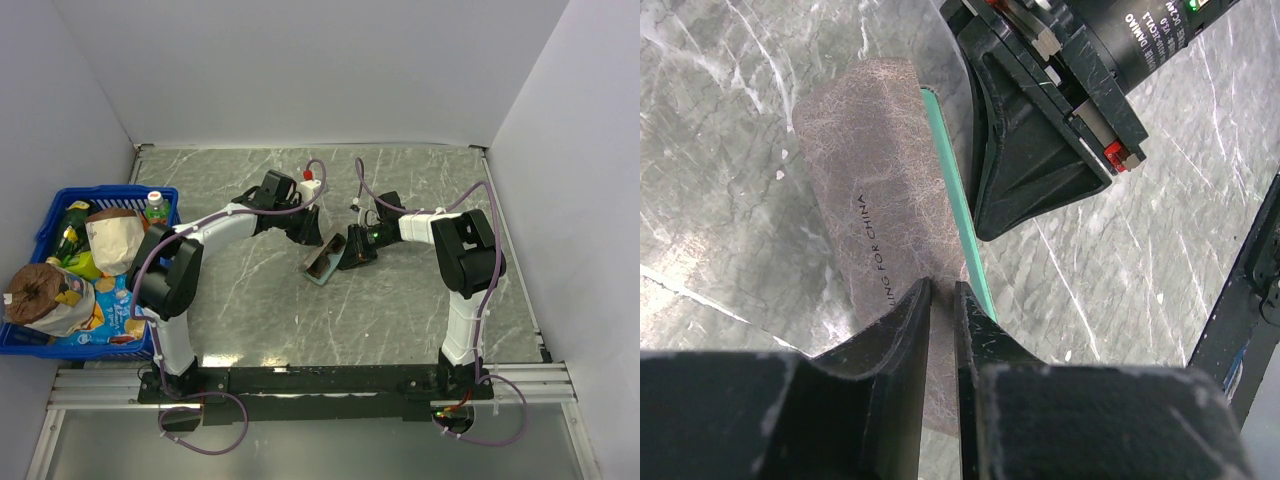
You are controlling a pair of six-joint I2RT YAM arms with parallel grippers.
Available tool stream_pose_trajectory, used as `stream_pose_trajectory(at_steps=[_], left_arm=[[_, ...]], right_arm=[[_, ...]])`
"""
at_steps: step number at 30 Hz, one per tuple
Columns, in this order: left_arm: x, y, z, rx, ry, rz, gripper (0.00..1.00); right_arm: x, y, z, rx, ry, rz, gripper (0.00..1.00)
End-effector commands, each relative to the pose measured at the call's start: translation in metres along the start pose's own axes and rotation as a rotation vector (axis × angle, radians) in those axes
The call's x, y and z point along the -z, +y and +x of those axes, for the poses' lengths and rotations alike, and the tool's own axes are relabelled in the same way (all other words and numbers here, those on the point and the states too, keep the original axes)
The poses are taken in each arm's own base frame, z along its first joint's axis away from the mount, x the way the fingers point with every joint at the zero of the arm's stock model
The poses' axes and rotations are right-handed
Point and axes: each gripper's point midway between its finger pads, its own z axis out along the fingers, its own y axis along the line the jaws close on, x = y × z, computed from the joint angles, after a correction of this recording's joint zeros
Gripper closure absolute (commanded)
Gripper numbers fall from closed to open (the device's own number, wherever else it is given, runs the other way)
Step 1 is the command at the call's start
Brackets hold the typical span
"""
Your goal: Organize the sunglasses
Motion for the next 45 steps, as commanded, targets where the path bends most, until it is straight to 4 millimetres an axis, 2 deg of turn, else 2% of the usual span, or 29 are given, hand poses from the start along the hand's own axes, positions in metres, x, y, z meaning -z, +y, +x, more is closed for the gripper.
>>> stream_pose_trajectory(at_steps=[1,41,44,45], left_arm=[[-0.018,-0.003,0.03,0.013,0.084,0.01,0.82],[-0.026,-0.008,0.04,-0.006,0.118,0.009,0.83],[-0.023,-0.007,0.034,-0.022,0.108,-0.009,0.75],[-0.021,-0.007,0.03,-0.033,0.102,-0.016,0.64]], right_arm=[[-0.004,-0.018,-0.011,0.027,-0.034,0.062,0.77],[-0.001,-0.016,-0.013,0.028,-0.038,0.064,0.77],[0.006,-0.011,-0.017,0.031,-0.049,0.06,0.76],[0.009,-0.006,-0.021,0.043,-0.059,0.051,0.74]])
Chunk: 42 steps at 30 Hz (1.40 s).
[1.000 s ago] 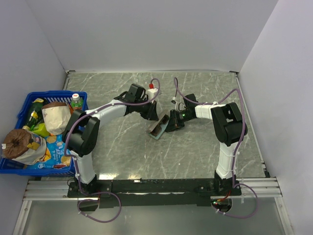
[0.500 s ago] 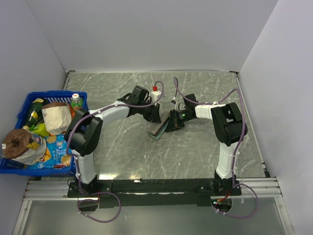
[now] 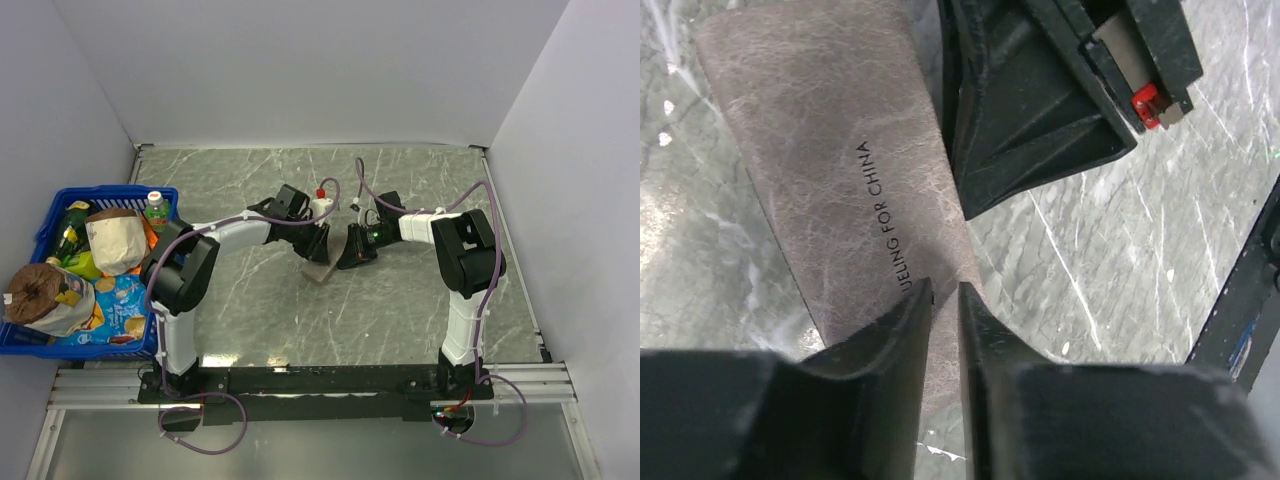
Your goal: Organize the sunglasses
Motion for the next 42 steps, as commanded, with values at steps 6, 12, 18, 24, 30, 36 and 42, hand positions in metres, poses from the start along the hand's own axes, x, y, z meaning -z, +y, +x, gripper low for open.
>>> stream_pose_trajectory(at_steps=[6,12,18,24,30,36,42], left_arm=[[0.03,0.005,-0.031,-0.095,-0.07,-0.134,0.18],[0.04,0.019,-0.037,-0.182,-0.055,-0.24,0.03],[0.031,0.022,-0.035,-0.283,0.004,-0.294,0.03],[0.016,0.017,-0.019,-0.36,0.075,-0.34,0.04],[0.014,0.018,-0.006,-0.377,0.116,-0.386,0.03],[0.013,0.024,0.009,-0.388,0.17,-0.434,0.04],[0.015,0.037,0.026,-0.412,0.211,-0.504,0.04]], right_arm=[[0.047,0.021,-0.044,0.15,-0.147,0.072,0.59],[0.085,0.029,-0.049,0.238,-0.147,0.168,0.45],[0.134,0.029,-0.05,0.338,-0.181,0.312,0.37],[0.169,0.044,-0.045,0.446,-0.291,0.395,0.16],[0.193,0.059,-0.048,0.518,-0.388,0.454,0.0],[0.195,0.067,-0.047,0.535,-0.417,0.435,0.0],[0.193,0.073,-0.046,0.539,-0.422,0.404,0.0]])
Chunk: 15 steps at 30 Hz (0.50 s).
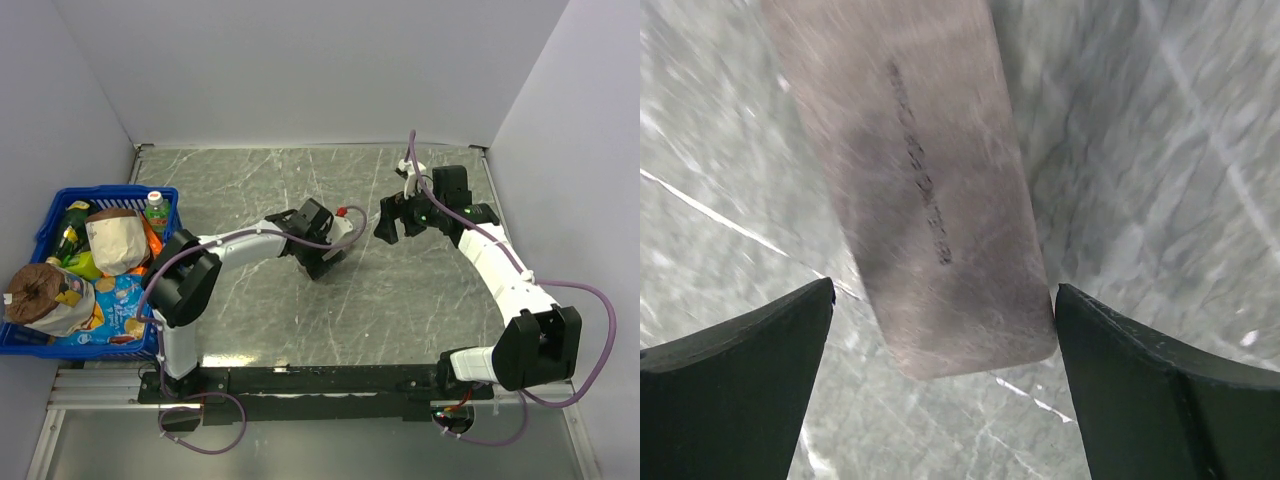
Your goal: Organize the sunglasses
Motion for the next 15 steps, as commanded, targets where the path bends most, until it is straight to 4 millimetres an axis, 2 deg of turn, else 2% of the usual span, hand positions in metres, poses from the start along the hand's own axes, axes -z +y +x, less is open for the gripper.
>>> stream_pose_trajectory(at_steps=[1,10,15], left_arm=[[-0.006,0.008,0.019,-0.039,0.063,-0.079,0.04],[-0.005,0.045,0.02,-0.056,0.071,-0.285,0.04],[-0.011,0.058,0.018,-0.061,0.076,-0.341,0.04]], right_arm=[[0.006,0.004,-0.011,0.025,-0.054,-0.008,0.0],[0.005,0.006,-0.01,0.027,-0.061,-0.013,0.0],[0.006,0.005,-0.01,0.033,-0.065,-0.004,0.0]])
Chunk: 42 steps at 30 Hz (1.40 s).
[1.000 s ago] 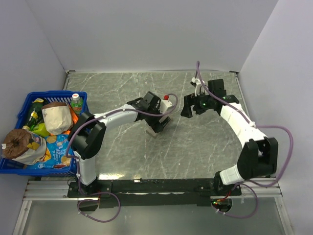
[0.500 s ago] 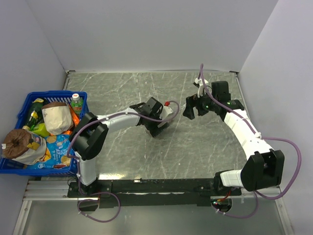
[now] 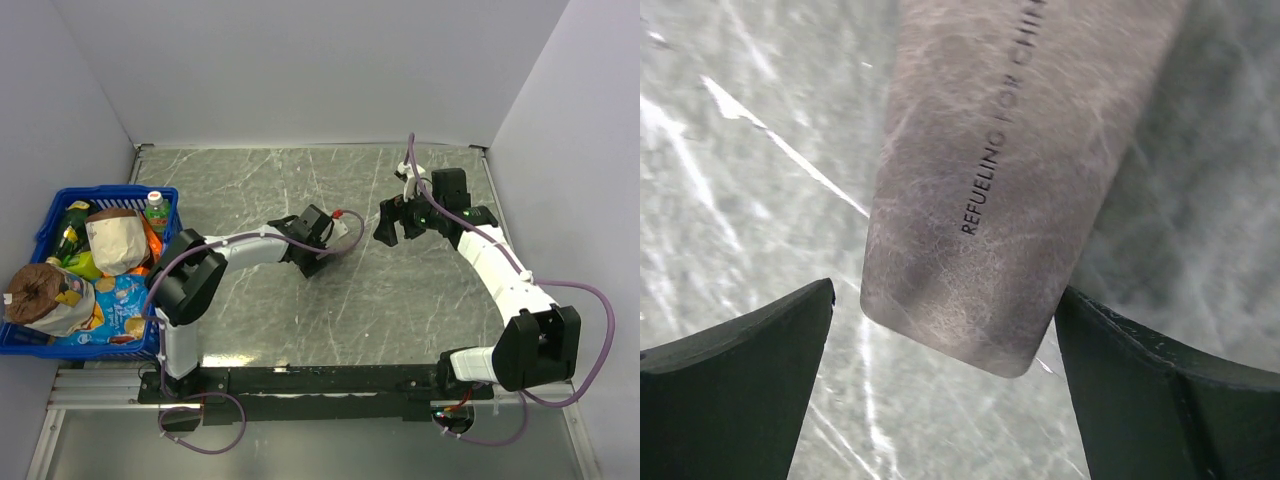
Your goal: Organize the sunglasses
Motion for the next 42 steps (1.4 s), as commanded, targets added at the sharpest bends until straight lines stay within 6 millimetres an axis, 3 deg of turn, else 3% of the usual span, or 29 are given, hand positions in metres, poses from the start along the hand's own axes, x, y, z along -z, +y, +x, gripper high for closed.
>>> stream_pose_trajectory(at_steps=[1,10,16,19,20,22,23,28,29,30,32,33,35,37,42], left_arm=[[-0.01,0.025,-0.008,0.001,-0.005,-0.114,0.03],[-0.016,0.05,-0.012,0.03,0.002,-0.211,0.04],[-0.008,0.049,-0.012,0.049,-0.021,-0.174,0.03],[0.019,0.049,-0.021,0.066,-0.092,-0.119,0.03],[0.041,0.056,-0.028,0.08,-0.138,-0.11,0.04],[0.061,0.07,-0.024,0.133,-0.173,-0.098,0.04],[0.085,0.077,-0.03,0.157,-0.232,-0.079,0.04],[0.153,0.143,-0.011,0.353,-0.367,-0.119,0.04],[0.178,0.15,-0.013,0.371,-0.438,-0.122,0.03],[0.188,0.169,0.0,0.428,-0.454,-0.156,0.04],[0.223,0.181,0.004,0.457,-0.539,-0.184,0.03],[0.231,0.195,0.017,0.506,-0.556,-0.226,0.04],[0.259,0.201,0.024,0.521,-0.621,-0.261,0.04],[0.28,0.207,0.035,0.542,-0.671,-0.305,0.03],[0.304,0.205,0.053,0.551,-0.751,-0.352,0.04]], right_arm=[[0.009,0.003,-0.015,0.036,-0.066,0.008,0.0],[0.011,-0.001,-0.015,0.046,-0.075,0.033,0.0],[0.018,-0.009,-0.021,0.069,-0.096,0.099,0.0],[0.035,-0.023,-0.031,0.115,-0.119,0.207,0.0],[0.042,-0.025,-0.035,0.137,-0.13,0.229,0.0],[0.061,-0.026,-0.043,0.181,-0.17,0.288,0.0],[0.076,-0.023,-0.053,0.205,-0.225,0.317,0.0],[0.116,-0.041,-0.051,0.195,-0.347,0.539,0.0],[0.132,-0.04,-0.054,0.186,-0.405,0.581,0.0],[0.133,-0.041,-0.053,0.184,-0.438,0.6,0.0],[0.156,-0.047,-0.052,0.158,-0.511,0.699,0.0],[0.159,-0.05,-0.051,0.149,-0.55,0.726,0.0],[0.169,-0.05,-0.044,0.132,-0.607,0.761,0.0],[0.185,-0.045,-0.05,0.124,-0.708,0.78,0.0],[0.199,-0.05,-0.049,0.099,-0.787,0.844,0.0]])
